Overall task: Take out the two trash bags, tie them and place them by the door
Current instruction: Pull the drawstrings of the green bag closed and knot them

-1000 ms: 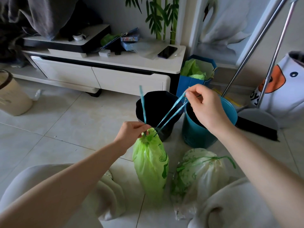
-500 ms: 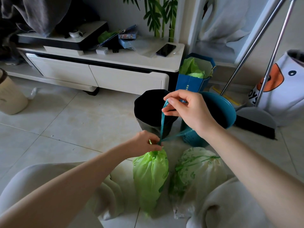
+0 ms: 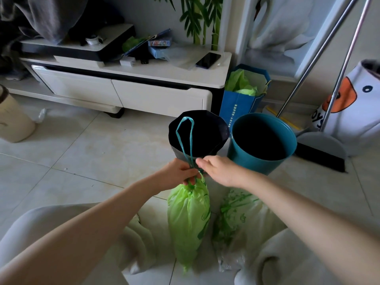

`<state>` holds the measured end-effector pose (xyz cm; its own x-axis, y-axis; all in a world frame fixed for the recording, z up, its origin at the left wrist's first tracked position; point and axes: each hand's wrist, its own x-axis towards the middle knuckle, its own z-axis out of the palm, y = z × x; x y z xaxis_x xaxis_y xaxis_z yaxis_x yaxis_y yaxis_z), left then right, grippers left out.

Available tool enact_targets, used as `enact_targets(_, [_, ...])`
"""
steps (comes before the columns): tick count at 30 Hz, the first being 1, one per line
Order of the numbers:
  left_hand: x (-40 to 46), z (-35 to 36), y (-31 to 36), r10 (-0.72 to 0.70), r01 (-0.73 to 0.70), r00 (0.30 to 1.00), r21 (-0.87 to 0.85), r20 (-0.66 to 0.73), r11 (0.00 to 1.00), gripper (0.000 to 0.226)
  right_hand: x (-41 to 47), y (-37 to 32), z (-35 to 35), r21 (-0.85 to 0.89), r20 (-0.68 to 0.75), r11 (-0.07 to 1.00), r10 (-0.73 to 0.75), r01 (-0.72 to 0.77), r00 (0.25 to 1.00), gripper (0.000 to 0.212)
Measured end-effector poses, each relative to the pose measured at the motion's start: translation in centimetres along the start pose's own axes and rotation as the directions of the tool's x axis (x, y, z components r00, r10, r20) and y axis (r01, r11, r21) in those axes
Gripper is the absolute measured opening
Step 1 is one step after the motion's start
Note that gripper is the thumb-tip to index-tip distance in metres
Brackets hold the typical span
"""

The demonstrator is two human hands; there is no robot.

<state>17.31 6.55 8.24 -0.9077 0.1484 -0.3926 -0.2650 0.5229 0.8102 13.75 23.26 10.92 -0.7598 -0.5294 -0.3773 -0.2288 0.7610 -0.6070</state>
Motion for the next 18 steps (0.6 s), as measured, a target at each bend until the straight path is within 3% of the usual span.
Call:
enact_targets(3, [0.2,-0.6,-0.5,-0.090,0.081,0.994,-0.131,-0.060,0.988,0.020,-0.3,0.3,0.3,-0.061,-0.046,0.996,-0.071,0.068,0.996,0.032])
enact_targets(5, [0.2,-1.0,-0.7,-0.139,0.120,0.987,-0.203,-0.083,0.972,0.017,-0.4,0.7,-0.1,-0.048,-0.045,0.996,-0.083,0.080,0.996,0.028])
enact_targets(10, [0.1,-1.0,-0.7,-0.067,0.055,0.995,-0.150,-0.080,0.987,0.012,-0.7,1.5,-0.1,-0.016,0.206,1.000,-0.021,0.024,0.978,0.032])
enact_targets(13, [-0.1,-1.1,-0.6,-0.023,0.020,0.999,-0.110,-0.029,0.994,0.017,-0.1,2.5,0.3,0.009,0.060,1.000,0.007,-0.008,0.998,0.025])
enact_targets(15, [-0.2,-1.3,-0.8,-0.001,0.001,1.000,-0.093,-0.004,0.996,0.015,0.3,2.9,0.8,0.153,-0.031,0.987,-0.053,0.057,0.998,0.015])
enact_targets(18, [-0.4,-1.4,-1.1,-0.003,0.003,1.000,-0.023,0.019,1.000,0.017,0.9,2.7,2.1,0.392,0.016,0.915,-0.108,0.093,0.994,0.020])
